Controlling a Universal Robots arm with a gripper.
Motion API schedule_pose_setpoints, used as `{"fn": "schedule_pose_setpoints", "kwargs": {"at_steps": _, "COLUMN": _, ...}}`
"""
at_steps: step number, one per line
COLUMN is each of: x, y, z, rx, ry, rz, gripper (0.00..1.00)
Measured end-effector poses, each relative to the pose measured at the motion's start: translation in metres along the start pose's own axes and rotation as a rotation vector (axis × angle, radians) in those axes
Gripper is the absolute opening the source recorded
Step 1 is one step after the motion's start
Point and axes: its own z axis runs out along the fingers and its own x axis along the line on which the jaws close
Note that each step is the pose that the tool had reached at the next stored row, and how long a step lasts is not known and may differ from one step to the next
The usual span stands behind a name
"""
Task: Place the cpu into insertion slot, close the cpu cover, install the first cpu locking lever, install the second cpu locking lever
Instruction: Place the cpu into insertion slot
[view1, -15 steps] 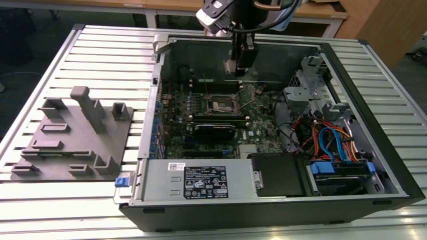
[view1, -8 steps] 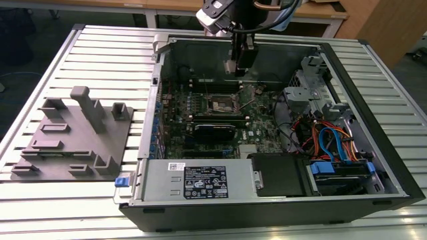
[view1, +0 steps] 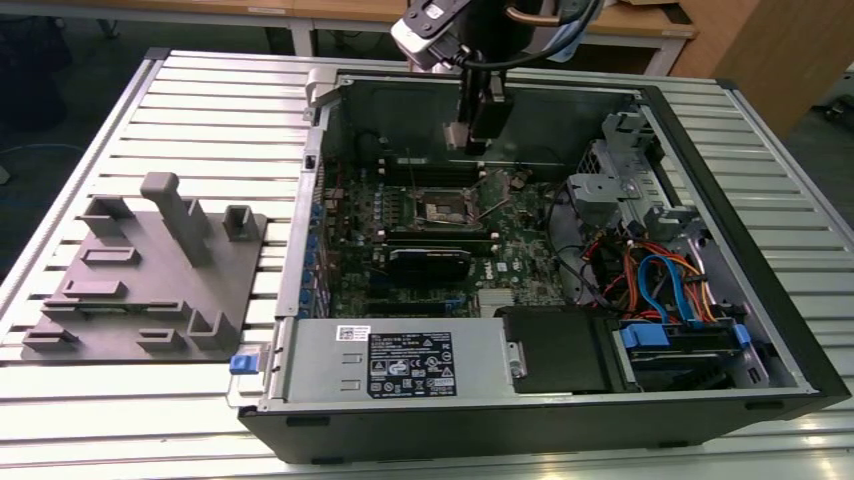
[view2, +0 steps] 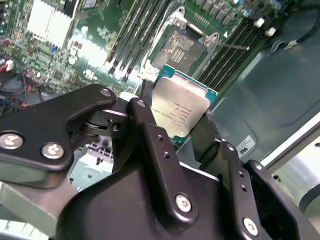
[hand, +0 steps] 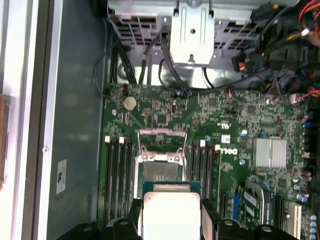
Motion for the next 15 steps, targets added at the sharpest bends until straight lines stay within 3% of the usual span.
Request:
{"fn": "schedule_pose_setpoints", "kwargs": {"at_steps": 1, "x": 0.0, "y": 0.0, "z": 0.0009, "rx": 0.0066, "ry": 0.0001, "rz": 0.0, "gripper": 0.54}}
{"fn": "schedule_pose_setpoints", "kwargs": {"at_steps": 3, "x": -0.0001, "y": -0.0001, "z": 0.0028, "rx": 0.0112, "ry": 0.0004, "rz": 0.0, "gripper": 0.54}}
{"fn": "schedule_pose_setpoints", "kwargs": {"at_steps": 15, "x": -0.0001, "y": 0.0, "z": 0.0056, "rx": 0.0113, "ry": 0.0007, "rz": 0.0, "gripper": 0.54}}
